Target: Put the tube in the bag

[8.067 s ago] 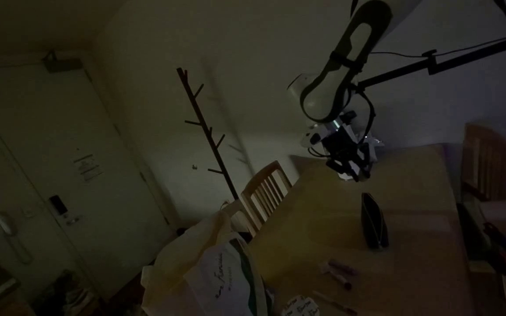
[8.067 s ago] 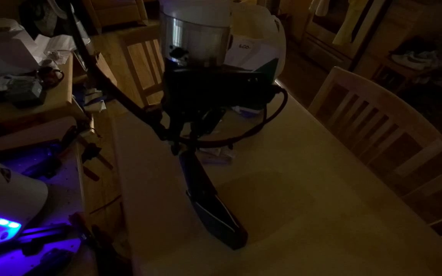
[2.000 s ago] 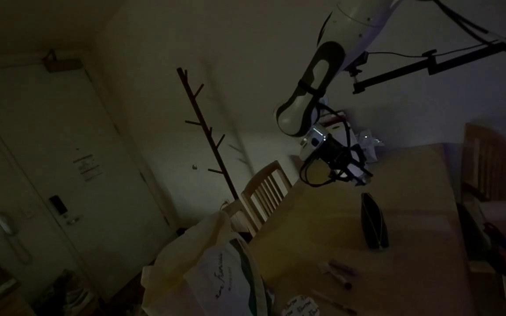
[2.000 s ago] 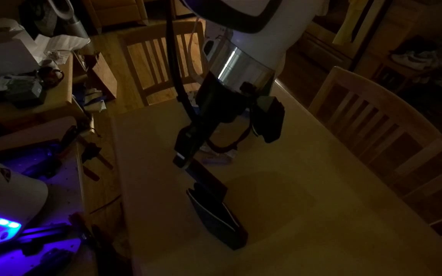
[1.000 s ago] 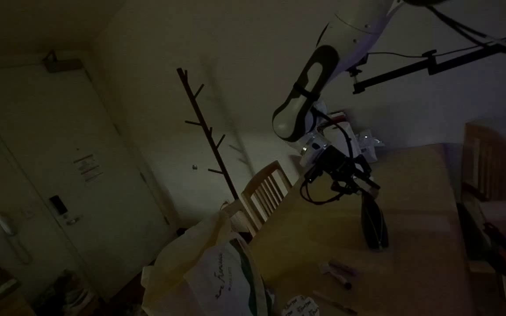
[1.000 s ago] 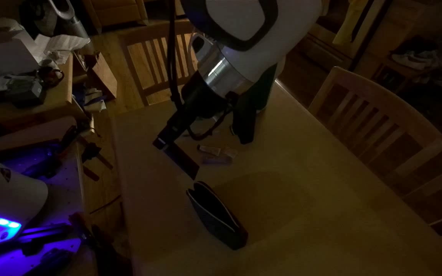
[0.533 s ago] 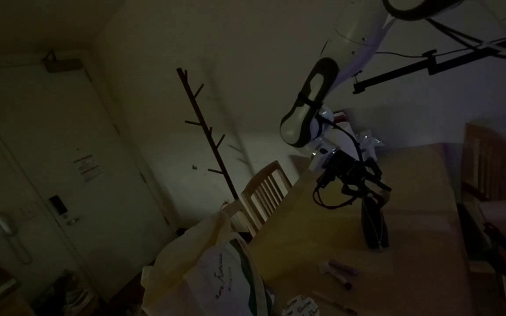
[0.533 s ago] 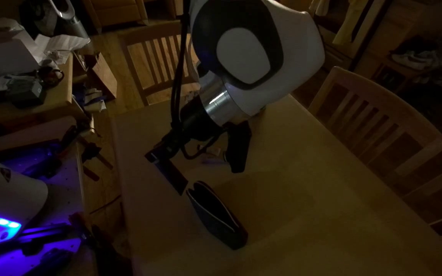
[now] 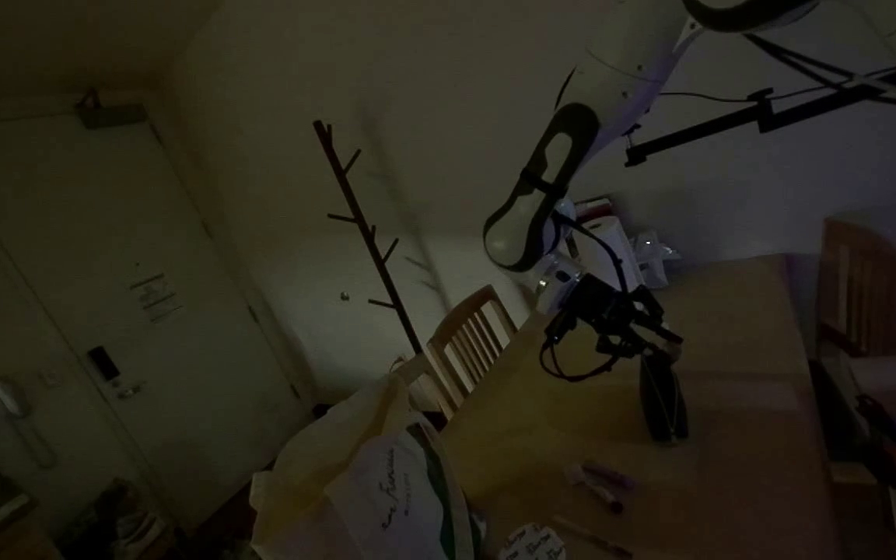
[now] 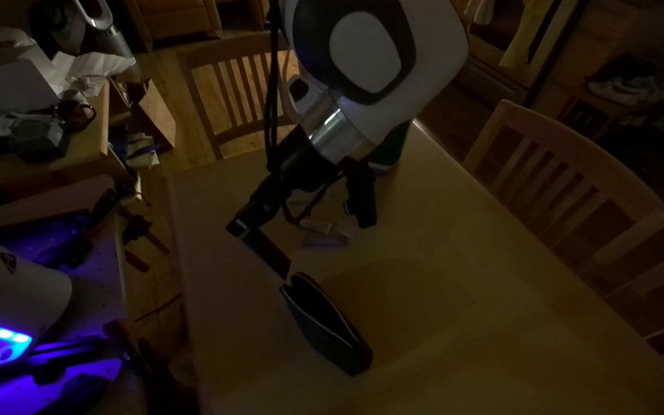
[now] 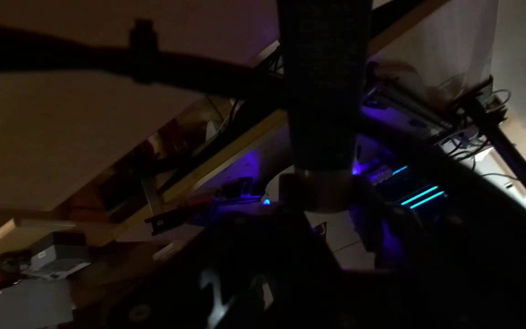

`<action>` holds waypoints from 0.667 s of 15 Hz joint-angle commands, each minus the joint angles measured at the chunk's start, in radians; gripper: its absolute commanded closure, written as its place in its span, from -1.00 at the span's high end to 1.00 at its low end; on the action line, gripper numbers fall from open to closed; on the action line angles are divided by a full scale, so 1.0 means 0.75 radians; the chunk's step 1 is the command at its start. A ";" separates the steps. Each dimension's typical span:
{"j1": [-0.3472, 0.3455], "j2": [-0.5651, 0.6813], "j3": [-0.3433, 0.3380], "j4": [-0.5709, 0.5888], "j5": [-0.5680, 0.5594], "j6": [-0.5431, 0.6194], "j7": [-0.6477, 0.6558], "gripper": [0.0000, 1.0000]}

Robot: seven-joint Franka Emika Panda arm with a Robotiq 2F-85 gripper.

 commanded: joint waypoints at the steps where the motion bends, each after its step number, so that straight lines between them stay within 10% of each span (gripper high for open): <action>1: -0.239 0.049 0.366 0.017 -0.170 0.050 0.000 -0.84; 4: -0.477 0.148 0.678 0.015 -0.329 0.057 0.000 -0.84; 5: -0.323 0.067 0.514 0.000 -0.240 0.041 0.001 -0.36; 10: -0.450 0.105 0.648 0.008 -0.286 -0.005 0.001 -0.84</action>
